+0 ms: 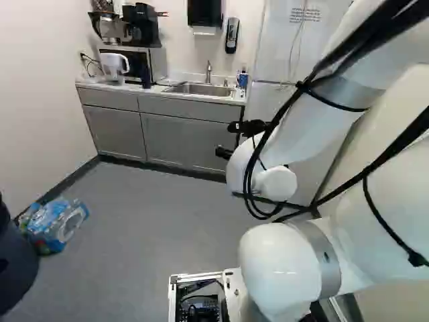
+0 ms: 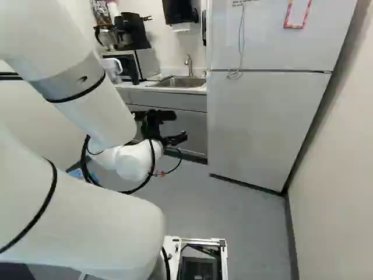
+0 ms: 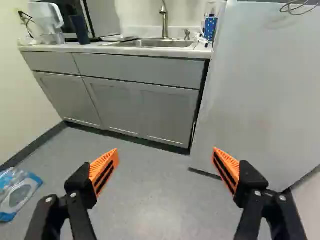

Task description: Rinse the cup and place it in the tray

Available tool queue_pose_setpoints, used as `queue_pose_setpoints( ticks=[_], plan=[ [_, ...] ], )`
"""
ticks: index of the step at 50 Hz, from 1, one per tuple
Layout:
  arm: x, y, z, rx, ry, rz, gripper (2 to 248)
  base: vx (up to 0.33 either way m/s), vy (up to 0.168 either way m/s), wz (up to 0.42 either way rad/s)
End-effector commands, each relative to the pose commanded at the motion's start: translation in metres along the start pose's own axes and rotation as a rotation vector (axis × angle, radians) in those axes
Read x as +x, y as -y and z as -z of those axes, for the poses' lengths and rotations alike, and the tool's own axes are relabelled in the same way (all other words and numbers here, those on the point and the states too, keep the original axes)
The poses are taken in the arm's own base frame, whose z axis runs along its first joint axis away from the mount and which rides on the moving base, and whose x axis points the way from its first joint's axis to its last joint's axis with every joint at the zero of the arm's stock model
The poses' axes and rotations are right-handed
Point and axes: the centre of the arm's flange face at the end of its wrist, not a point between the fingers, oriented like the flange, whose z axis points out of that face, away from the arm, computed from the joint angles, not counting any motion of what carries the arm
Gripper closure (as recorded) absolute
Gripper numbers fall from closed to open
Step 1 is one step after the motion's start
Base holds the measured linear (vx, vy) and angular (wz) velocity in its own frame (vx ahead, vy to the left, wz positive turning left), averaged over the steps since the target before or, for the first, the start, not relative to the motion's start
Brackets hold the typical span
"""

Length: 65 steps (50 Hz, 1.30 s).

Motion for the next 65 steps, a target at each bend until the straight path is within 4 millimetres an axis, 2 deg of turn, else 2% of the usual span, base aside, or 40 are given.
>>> queue_pose_setpoints(
  ticks=[26,65],
  plan=[
    [0.002,0.0,-0.002,0.0,-0.002,0.0,3,0.0,0.0,0.0],
    [0.06,0.002,-0.048,0.005,-0.069,0.002,3,0.0,0.0,0.0]
  ],
)
